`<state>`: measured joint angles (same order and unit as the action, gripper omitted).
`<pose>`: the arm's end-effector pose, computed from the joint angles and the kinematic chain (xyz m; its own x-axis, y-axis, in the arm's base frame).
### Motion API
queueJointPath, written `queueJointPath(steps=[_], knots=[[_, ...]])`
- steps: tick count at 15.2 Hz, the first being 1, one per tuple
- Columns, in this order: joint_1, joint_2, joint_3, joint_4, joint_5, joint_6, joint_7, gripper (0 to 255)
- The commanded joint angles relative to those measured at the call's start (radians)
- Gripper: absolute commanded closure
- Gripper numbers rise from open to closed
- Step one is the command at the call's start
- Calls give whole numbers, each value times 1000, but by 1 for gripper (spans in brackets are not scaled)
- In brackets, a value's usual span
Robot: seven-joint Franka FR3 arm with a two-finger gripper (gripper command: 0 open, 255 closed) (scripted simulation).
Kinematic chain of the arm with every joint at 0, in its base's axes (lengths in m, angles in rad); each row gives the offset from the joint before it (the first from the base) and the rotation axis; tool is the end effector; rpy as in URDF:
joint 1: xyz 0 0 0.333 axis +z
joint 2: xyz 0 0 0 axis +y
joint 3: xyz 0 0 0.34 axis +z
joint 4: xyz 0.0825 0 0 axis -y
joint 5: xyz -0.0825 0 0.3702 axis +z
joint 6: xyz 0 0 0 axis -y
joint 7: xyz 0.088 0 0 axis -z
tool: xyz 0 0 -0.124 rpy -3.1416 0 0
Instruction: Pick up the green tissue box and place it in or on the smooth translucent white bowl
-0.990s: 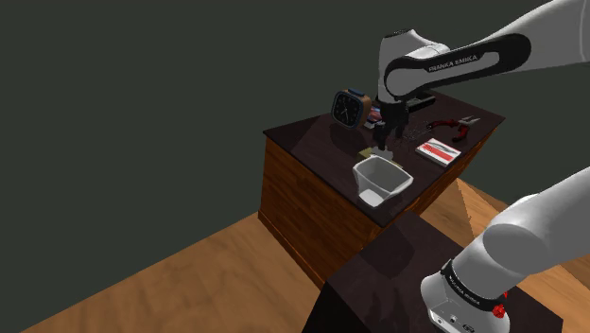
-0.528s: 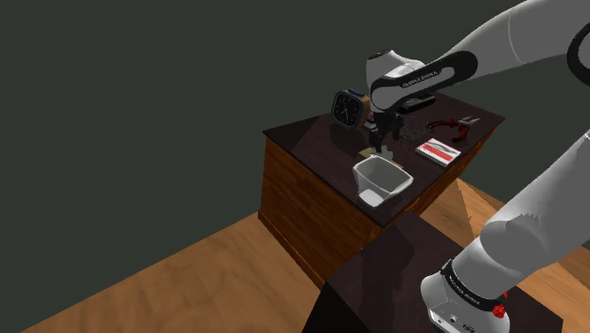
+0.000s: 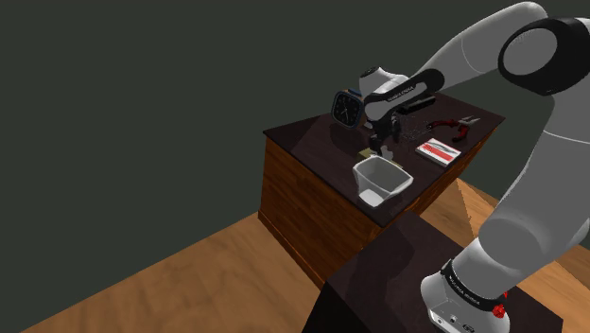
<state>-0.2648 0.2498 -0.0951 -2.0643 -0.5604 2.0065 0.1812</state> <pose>0.4979 -0.2288 0.3175 0.9206 -0.2776 -0.2745 -0.1240 -0.8746 0.4686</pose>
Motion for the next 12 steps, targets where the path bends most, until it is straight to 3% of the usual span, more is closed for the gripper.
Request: queueJointPath(steps=[1,7,12], knots=[[-6,16,-7,-5,-13,19,9,0],[-24,43,-23,-39,-36,85,21,0],[-24,43,-23,-39,-36,85,21,0]])
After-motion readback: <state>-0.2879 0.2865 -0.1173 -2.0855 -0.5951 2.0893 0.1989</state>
